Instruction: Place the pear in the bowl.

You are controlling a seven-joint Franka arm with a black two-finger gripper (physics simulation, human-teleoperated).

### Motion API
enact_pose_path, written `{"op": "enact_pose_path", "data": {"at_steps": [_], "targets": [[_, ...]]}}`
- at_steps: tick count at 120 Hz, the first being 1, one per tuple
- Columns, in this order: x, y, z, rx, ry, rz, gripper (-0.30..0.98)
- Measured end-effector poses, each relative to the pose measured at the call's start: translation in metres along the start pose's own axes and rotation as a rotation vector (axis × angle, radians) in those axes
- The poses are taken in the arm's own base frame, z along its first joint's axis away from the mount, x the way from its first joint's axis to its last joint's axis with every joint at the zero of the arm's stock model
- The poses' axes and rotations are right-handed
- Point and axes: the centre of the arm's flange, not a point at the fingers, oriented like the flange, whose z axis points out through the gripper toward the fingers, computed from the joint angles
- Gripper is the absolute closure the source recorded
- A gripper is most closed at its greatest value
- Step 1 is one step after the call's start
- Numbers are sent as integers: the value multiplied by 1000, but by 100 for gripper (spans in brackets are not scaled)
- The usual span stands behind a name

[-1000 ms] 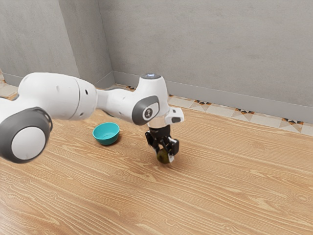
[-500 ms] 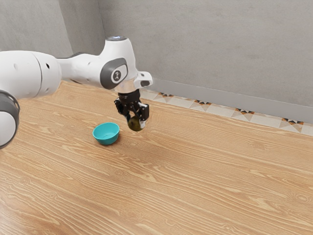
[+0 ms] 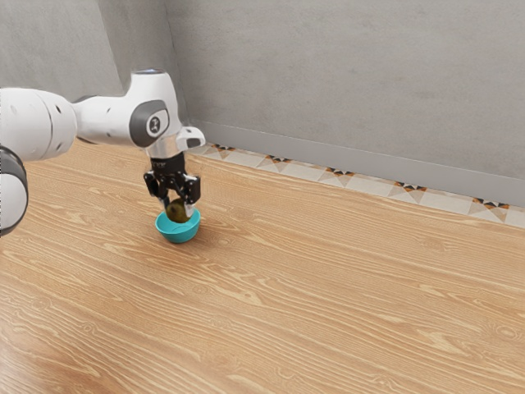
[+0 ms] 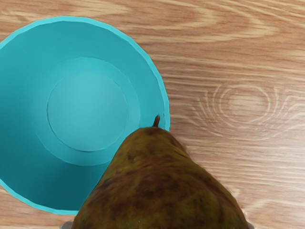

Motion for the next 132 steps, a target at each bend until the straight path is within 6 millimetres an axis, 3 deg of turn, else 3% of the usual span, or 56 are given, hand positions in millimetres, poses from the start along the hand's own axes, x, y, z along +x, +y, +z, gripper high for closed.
{"op": "enact_pose_path", "data": {"at_steps": [10,25,47,68,93,120,132], "targets": [[0,-14,12,-1,-20,-13,38],[3,-27,11,12,-16,-18,38],[19,-39,1,30,12,-18,38],[30,-42,10,35,2,-13,39],[31,-41,15,28,-6,-7,17],[25,-30,-6,51,8,25,6],[-7,-14,-32,45,-9,47,4]]}}
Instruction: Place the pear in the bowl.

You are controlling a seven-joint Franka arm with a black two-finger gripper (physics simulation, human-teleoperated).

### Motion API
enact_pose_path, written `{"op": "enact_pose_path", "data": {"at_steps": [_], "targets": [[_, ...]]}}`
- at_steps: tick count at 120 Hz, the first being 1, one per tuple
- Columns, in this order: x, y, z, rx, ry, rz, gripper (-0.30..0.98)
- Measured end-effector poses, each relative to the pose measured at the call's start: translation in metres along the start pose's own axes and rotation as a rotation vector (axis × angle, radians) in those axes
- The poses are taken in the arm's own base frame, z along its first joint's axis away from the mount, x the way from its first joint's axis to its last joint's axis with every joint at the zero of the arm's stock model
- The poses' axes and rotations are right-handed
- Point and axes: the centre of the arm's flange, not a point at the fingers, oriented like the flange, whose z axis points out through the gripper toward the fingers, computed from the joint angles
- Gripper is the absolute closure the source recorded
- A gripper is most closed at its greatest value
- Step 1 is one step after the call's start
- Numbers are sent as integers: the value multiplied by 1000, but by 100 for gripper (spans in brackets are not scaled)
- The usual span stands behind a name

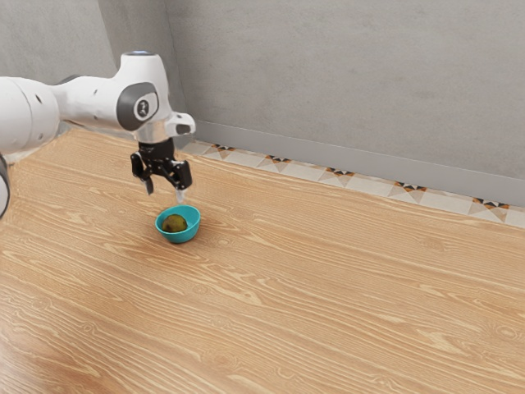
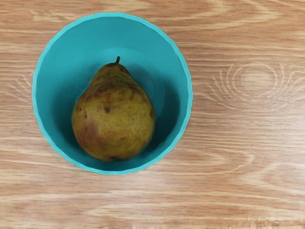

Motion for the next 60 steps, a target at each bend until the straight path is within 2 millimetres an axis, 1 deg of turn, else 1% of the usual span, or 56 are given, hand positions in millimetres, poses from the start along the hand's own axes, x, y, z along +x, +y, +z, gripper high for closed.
{"op": "enact_pose_path", "data": {"at_steps": [8,15,22,28,34,42,46,51,55,60], "targets": [[-28,12,-27,-6,7,9,3],[-50,23,-68,3,42,16,2],[-66,47,-108,8,80,42,1],[-75,64,-134,11,102,58,1],[-87,74,-162,16,124,61,1],[-112,86,-202,31,158,60,1],[-122,94,-216,33,167,63,1],[-129,102,-227,32,167,68,1],[-132,107,-231,30,160,73,0],[-134,113,-231,27,144,77,0]]}}
